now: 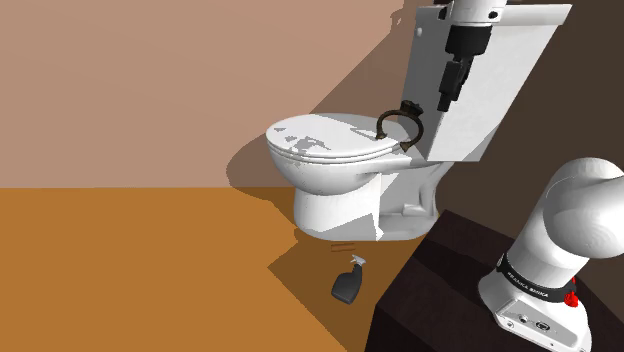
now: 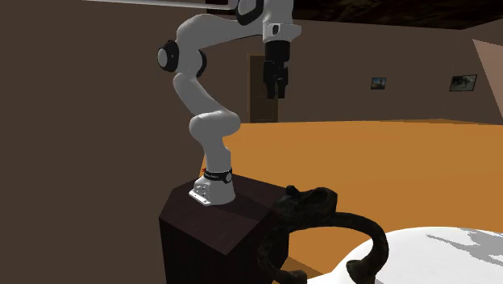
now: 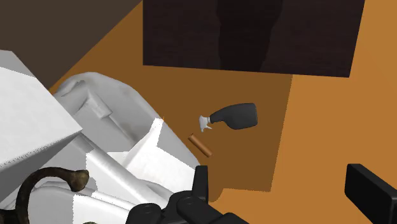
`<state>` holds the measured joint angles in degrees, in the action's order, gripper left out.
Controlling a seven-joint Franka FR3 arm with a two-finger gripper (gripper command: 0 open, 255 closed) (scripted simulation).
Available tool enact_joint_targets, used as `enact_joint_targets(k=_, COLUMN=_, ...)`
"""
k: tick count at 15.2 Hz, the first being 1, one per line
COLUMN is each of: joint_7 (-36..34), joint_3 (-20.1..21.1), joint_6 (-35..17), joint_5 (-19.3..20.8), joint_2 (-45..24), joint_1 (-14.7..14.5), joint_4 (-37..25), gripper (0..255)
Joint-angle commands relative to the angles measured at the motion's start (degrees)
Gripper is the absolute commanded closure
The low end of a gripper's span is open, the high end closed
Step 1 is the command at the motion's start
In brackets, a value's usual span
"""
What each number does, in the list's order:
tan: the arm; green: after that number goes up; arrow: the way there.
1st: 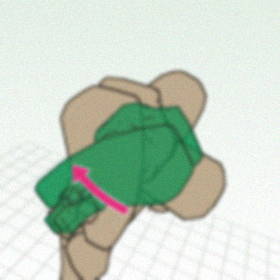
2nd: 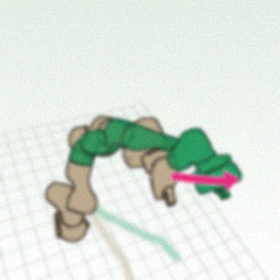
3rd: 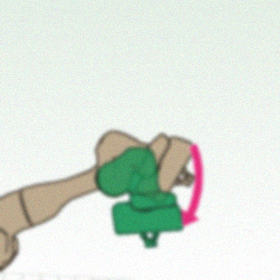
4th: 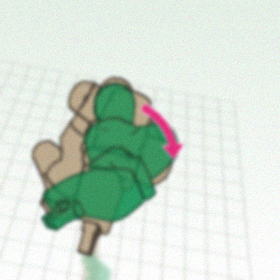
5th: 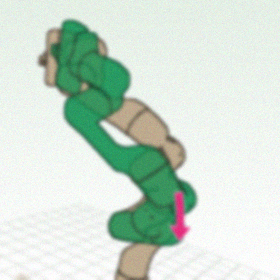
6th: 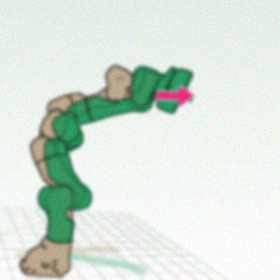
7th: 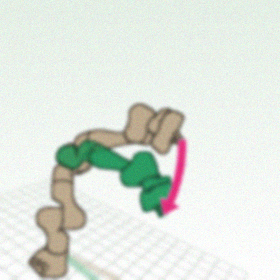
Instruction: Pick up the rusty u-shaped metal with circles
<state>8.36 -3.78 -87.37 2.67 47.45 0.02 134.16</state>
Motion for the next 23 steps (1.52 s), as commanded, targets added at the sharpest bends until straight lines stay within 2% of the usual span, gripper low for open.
enact_joint_targets(k=1, joint_7=0.0, joint_3=0.0, joint_6=0.0, joint_5=0.0, joint_2=0.0, joint_1=0.0, joint_4=0.0, gripper=0)
enact_joint_targets(k=7, joint_7=8.3, joint_3=-7.1, joint_6=-7.2, joint_5=4.5, joint_2=-5.9, joint_1=1.2, joint_4=-0.3, gripper=0)
enact_joint_targets(k=13, joint_7=16.5, joint_3=-14.1, joint_6=-14.3, joint_5=7.0, joint_2=-14.3, joint_1=1.5, joint_4=-3.4, gripper=0)
enact_joint_targets(k=18, joint_7=23.8, joint_3=-20.0, joint_6=-19.7, joint_5=6.7, joint_2=-22.8, joint_1=1.0, joint_4=-8.1, gripper=0)
enact_joint_targets(k=23, joint_7=31.9, joint_3=-25.6, joint_6=-24.0, joint_5=3.5, joint_2=-32.8, joint_1=0.3, joint_4=-14.6, gripper=0)
